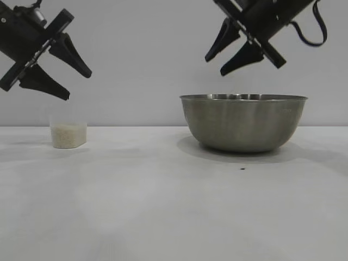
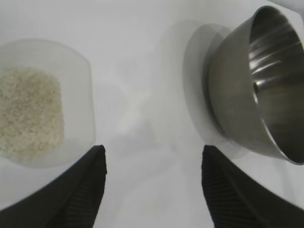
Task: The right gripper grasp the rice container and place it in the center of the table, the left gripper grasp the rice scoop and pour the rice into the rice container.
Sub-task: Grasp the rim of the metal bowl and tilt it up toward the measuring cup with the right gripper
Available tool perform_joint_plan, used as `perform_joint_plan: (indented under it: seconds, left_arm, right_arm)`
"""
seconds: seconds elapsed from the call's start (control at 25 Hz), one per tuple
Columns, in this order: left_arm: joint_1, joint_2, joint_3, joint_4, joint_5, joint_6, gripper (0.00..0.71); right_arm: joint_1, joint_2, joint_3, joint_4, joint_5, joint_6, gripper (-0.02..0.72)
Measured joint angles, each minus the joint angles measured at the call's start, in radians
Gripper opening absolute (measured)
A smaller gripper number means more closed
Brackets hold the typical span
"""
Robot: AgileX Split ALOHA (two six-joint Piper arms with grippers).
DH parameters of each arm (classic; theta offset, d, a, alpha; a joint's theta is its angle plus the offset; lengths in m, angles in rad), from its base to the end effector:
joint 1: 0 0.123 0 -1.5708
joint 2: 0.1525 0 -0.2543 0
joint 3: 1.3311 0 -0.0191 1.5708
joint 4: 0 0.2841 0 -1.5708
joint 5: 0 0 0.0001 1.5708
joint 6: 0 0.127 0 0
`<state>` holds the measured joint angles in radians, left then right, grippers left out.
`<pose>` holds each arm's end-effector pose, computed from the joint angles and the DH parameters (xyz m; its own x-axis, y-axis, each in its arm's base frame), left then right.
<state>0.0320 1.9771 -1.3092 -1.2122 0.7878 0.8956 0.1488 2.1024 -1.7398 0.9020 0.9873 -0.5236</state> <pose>0.4428 -0.0702 0.1232 -0.8514 -0.1662 -0.4974 0.2239 0.7425 -0.6313 0.4709 0.1547 0.1789 -0.8824 -0.0672 -0.4657 -0.3720 0.7058 0.6029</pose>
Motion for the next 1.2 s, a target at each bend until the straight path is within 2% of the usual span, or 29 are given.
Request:
perform_joint_plan:
  seconds: [0.12, 0.2, 0.36, 0.64, 0.84, 1.2]
  left_arm:
    - [0.000, -0.034, 0.000, 0.006, 0.000, -0.005, 0.389]
    - [0.000, -0.054, 0.000, 0.034, -0.009, -0.018, 0.389]
    - [0.000, -0.089, 0.000, 0.083, -0.015, -0.042, 0.389]
    - [0.000, -0.136, 0.000, 0.105, -0.033, -0.059, 0.389]
    - [0.000, -0.140, 0.000, 0.105, -0.033, -0.064, 0.389]
    - [0.000, -0.144, 0.000, 0.115, -0.033, -0.064, 0.389]
  right_arm:
    - [-0.022, -0.023, -0.040, -0.135, 0.063, 0.104, 0.264]
    - [-0.044, -0.038, -0.047, -0.204, 0.092, 0.150, 0.264]
    - [-0.078, -0.063, -0.049, -0.310, 0.149, 0.208, 0.264]
    - [-0.103, -0.076, -0.055, -0.504, 0.203, 0.306, 0.264]
    - [-0.103, -0.076, -0.055, -0.562, 0.208, 0.343, 0.264]
    - [-0.103, 0.027, -0.057, -0.575, 0.204, 0.368, 0.264]
